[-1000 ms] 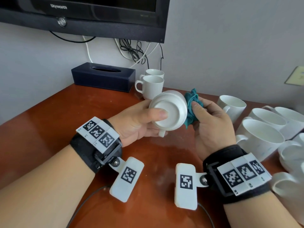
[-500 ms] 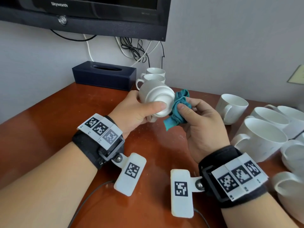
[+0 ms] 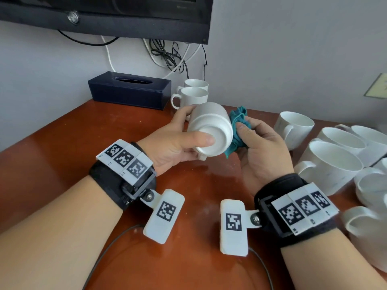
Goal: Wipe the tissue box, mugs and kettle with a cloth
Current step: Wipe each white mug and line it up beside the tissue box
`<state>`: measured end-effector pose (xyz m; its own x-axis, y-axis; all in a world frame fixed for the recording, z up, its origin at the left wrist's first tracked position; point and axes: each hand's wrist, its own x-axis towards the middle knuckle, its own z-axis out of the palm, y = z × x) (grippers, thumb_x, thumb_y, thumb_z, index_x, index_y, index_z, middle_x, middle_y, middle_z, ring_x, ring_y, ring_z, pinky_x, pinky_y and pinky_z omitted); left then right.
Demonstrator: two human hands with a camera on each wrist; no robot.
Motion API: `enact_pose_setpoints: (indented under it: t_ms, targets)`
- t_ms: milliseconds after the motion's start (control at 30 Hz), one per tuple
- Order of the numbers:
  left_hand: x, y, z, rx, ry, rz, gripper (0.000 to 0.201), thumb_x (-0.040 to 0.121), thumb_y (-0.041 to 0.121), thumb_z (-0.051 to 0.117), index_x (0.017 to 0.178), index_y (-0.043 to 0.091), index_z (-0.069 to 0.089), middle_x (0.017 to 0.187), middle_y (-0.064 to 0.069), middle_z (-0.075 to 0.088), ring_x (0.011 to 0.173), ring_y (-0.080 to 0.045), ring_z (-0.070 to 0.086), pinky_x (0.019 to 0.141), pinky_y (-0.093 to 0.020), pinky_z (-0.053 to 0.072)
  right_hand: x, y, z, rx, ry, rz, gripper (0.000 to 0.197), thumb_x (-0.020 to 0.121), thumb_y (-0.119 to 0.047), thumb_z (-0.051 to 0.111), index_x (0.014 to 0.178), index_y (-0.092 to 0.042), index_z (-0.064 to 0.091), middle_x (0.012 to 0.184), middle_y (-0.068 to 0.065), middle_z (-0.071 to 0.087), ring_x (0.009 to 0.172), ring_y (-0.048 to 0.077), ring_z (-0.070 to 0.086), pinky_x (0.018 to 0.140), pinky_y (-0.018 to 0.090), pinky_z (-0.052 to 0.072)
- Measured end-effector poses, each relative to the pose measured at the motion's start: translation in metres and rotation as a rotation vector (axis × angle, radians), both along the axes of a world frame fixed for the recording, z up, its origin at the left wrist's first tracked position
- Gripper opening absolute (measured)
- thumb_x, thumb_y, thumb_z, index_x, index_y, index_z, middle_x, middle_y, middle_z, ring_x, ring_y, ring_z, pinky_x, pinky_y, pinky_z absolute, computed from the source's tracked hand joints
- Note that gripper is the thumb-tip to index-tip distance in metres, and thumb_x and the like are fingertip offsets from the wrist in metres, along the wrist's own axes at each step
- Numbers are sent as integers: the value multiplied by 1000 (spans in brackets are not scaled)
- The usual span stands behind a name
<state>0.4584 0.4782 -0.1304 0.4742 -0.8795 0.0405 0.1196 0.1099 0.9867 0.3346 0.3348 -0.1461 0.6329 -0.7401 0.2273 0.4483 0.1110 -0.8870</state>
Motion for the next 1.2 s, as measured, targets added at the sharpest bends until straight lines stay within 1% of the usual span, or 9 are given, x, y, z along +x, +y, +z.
enact_pose_setpoints:
  t_ms: [100, 233, 400, 500, 600, 833, 1000, 1100, 1200]
  targets:
    - [-1, 2, 2, -8, 30, -7, 80, 74, 13, 75, 145, 37, 46, 127, -6, 65, 110, -26, 69, 100, -59, 52, 0, 1, 0, -13, -1, 18, 11, 101, -3, 60, 101, -7, 70, 98, 13, 73, 83, 26, 66, 63, 36, 55]
    - [1, 2, 2, -8, 35, 1, 75, 76, 15, 73, 144, 34, 47, 120, -2, 68, 106, -23, 71, 99, -55, 55, 0, 1, -2, -16, -32, 50, 11, 98, -3, 63, 100, -9, 72, 104, 18, 72, 91, 31, 67, 81, 46, 56]
    - [4, -3, -2, 0, 9, 112, 73, 77, 25, 78, 144, 29, 49, 118, -5, 73, 97, -22, 74, 78, -39, 59, -1, 5, 0, -104, -70, 132, 15, 92, 1, 65, 101, -9, 73, 102, 12, 75, 96, 27, 70, 87, 43, 58]
    - [7, -2, -4, 0, 25, 166, 73, 76, 27, 83, 142, 28, 51, 122, -9, 74, 103, -27, 75, 87, -46, 60, 0, 7, 1, -134, -70, 155, 17, 88, -2, 70, 101, -12, 74, 101, 9, 77, 96, 24, 71, 83, 36, 58]
    - [7, 1, -2, 7, 18, 106, 66, 80, 26, 81, 141, 26, 55, 125, -10, 73, 112, -32, 73, 96, -58, 57, 0, 5, 3, -132, -76, 137, 15, 88, -8, 71, 101, -12, 74, 104, 12, 76, 98, 27, 70, 86, 40, 58]
    - [-2, -1, -2, -95, 118, -89, 74, 77, 29, 75, 148, 20, 55, 121, -16, 68, 97, -30, 73, 94, -57, 57, 1, -4, -2, -66, -36, -23, 12, 101, -6, 62, 104, -11, 72, 102, 11, 75, 90, 25, 68, 76, 40, 55]
    - [-1, -4, -2, -179, 242, -31, 72, 84, 28, 69, 151, 12, 48, 144, -26, 59, 130, -46, 60, 106, -65, 49, 4, 3, -4, -43, -42, 63, 15, 90, -8, 70, 104, -8, 71, 105, 18, 73, 95, 32, 69, 88, 52, 58]
    - [5, -6, -5, -207, 229, 23, 70, 91, 23, 68, 155, 14, 40, 147, -26, 56, 133, -46, 57, 107, -67, 47, 3, 10, -1, -52, -51, 121, 23, 83, -11, 73, 105, -6, 70, 108, 21, 73, 97, 34, 71, 92, 54, 58]
    - [10, -6, -6, -177, 196, 87, 83, 82, 27, 80, 154, 15, 41, 147, -23, 57, 132, -43, 59, 111, -63, 45, 2, 13, 2, -62, -84, 156, 23, 82, -8, 73, 104, -5, 68, 107, 21, 73, 96, 34, 71, 89, 54, 58]
